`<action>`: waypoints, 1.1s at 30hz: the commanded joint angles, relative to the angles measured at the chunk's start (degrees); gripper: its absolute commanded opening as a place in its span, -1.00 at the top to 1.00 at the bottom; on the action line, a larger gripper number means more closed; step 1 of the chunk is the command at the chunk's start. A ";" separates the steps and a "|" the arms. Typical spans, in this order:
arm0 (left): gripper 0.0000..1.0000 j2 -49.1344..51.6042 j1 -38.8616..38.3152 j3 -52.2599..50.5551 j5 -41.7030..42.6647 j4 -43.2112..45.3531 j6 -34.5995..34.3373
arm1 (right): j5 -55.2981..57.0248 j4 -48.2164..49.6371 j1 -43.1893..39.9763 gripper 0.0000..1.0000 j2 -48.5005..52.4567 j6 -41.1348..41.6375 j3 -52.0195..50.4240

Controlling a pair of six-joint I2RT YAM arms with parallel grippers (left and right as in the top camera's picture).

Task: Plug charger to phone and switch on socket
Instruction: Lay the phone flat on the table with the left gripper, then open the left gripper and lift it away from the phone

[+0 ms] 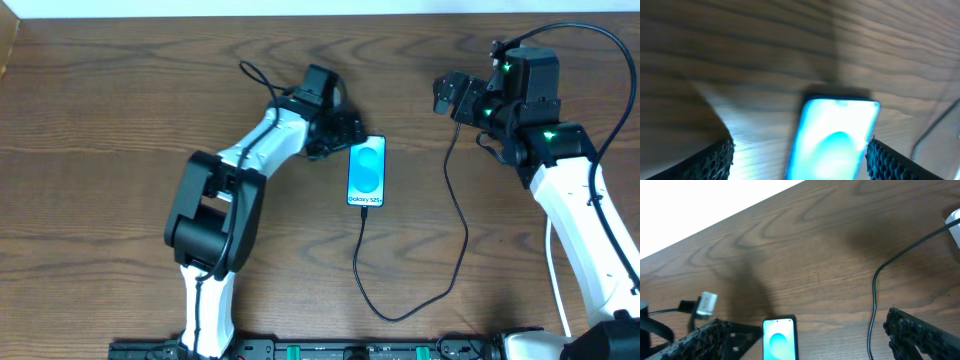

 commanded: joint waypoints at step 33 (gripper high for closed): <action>-0.72 -33.24 5.99 -0.81 -14.27 -17.25 22.29 | -1.51 -12.68 -4.61 -0.99 -0.48 -15.02 11.80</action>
